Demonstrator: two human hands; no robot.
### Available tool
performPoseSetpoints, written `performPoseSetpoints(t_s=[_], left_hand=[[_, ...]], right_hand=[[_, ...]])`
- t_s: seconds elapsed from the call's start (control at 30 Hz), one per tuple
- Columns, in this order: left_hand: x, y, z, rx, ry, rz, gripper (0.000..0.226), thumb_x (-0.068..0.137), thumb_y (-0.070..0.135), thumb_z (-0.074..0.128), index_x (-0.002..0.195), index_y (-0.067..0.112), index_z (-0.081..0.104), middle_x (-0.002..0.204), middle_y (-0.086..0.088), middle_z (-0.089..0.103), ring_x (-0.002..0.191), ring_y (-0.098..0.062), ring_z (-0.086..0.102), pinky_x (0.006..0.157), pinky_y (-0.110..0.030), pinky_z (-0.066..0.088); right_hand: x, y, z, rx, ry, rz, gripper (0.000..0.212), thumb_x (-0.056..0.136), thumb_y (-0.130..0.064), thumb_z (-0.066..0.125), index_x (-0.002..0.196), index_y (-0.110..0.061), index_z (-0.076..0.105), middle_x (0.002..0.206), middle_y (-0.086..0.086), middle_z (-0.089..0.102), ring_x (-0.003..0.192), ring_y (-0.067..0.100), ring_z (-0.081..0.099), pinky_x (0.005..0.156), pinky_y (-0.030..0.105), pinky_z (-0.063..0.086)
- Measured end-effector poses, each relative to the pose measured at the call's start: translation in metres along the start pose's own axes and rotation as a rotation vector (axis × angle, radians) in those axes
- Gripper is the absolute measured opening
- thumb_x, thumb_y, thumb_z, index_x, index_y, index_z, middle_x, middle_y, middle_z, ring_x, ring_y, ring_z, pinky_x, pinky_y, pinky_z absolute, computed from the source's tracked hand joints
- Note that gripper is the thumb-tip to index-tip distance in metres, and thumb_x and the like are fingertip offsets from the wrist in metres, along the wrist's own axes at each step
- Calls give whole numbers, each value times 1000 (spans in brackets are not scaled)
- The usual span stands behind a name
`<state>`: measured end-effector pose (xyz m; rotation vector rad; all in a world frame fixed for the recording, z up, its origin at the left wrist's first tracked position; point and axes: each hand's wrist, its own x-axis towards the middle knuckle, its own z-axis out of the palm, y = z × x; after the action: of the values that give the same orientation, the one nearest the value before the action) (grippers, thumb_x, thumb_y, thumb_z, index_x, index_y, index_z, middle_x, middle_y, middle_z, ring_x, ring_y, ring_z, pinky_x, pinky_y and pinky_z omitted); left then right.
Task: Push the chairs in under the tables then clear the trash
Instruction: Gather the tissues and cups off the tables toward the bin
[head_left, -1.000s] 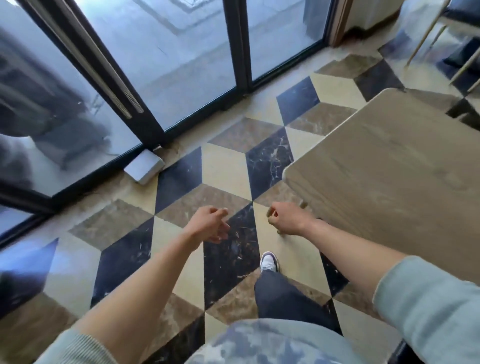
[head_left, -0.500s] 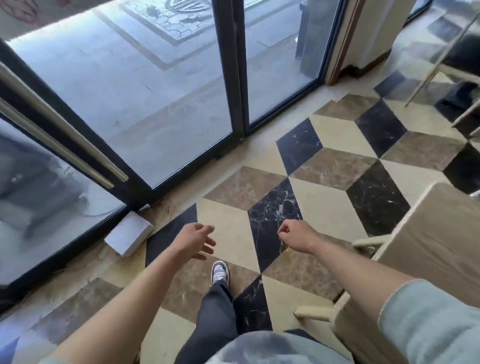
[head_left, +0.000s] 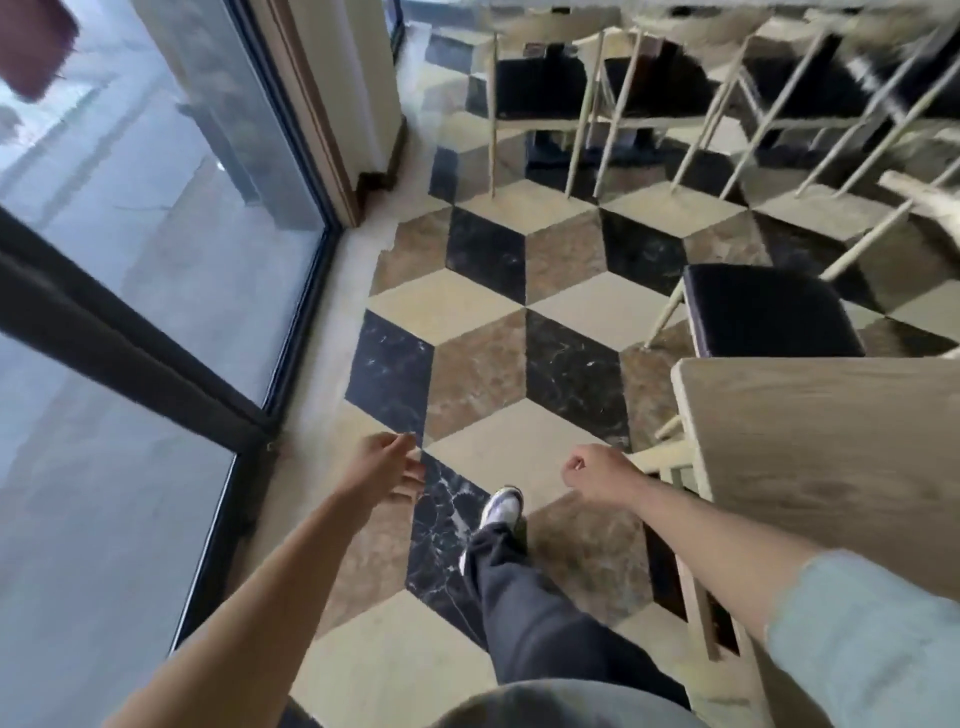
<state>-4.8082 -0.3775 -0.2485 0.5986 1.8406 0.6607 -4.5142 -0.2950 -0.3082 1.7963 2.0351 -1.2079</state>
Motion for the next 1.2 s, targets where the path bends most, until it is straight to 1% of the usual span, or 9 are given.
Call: performPoseSetpoints(t_s=[0.13, 0.3, 0.5, 0.63, 0.73, 0.83, 0.97, 1.1, 1.2], left_hand=[[122, 128, 42, 133, -144, 78, 24, 107, 28, 54, 107, 6, 63, 90, -17, 72, 74, -30, 69, 59, -31, 53], [226, 268, 96, 335, -263, 114, 32, 108, 35, 53, 115, 5, 64, 97, -16, 75, 71, -21, 75, 56, -32, 62], [312, 389, 162, 442, -391, 125, 27, 108, 33, 54, 103, 9, 64, 84, -14, 73, 68, -27, 72, 64, -38, 60], [378, 461, 220, 526, -463, 143, 21, 105, 22, 57, 104, 4, 68, 80, -15, 73, 71, -31, 71, 63, -34, 56], [430, 524, 266, 550, -520, 167, 26, 106, 27, 58, 114, 3, 66, 83, -14, 73, 71, -29, 71, 64, -35, 57], [496, 591, 307, 563, -564, 185, 27, 107, 29, 55, 119, 5, 62, 93, -16, 73, 79, -30, 72, 64, -36, 58], [563, 699, 378, 643, -675, 197, 25, 109, 28, 52, 118, 6, 61, 91, -14, 69, 77, -27, 67, 64, -36, 55], [589, 785, 462, 785, -801, 125, 25, 111, 18, 41, 88, 15, 52, 86, -13, 58, 69, -24, 53, 62, -32, 42], [599, 821, 524, 845, -851, 212, 22, 108, 19, 47, 89, 13, 56, 84, -9, 65, 69, -24, 63, 65, -35, 51]], right_hand=[[108, 2, -60, 221, 76, 116, 17, 91, -23, 57, 81, -10, 64, 84, 7, 72, 77, 28, 65, 72, 37, 53], [195, -3, -160, 437, 152, 192, 20, 93, -20, 55, 88, -8, 71, 87, 12, 76, 81, 30, 70, 78, 41, 57], [251, 16, -256, 587, 280, 310, 21, 93, -23, 55, 93, -9, 71, 76, -3, 73, 59, 10, 64, 51, 18, 48], [300, 45, -304, 664, 314, 413, 18, 96, -25, 56, 93, -17, 71, 75, -3, 72, 59, 8, 64, 54, 20, 47], [345, 70, -344, 708, 358, 518, 22, 96, -17, 56, 90, -3, 71, 69, 2, 67, 52, 11, 58, 42, 15, 39], [403, 86, -398, 756, 423, 598, 23, 95, -10, 56, 92, 8, 69, 73, 12, 65, 55, 19, 58, 50, 28, 43], [458, 103, -489, 913, 566, 738, 20, 98, -15, 55, 99, -2, 71, 74, 10, 68, 55, 18, 59, 51, 30, 47], [490, 141, -564, 986, 670, 797, 18, 100, -18, 54, 91, -15, 69, 76, 6, 71, 57, 15, 63, 52, 26, 48], [501, 170, -594, 1014, 723, 834, 15, 101, -20, 56, 94, -18, 69, 78, 2, 73, 55, 9, 65, 49, 21, 50]])
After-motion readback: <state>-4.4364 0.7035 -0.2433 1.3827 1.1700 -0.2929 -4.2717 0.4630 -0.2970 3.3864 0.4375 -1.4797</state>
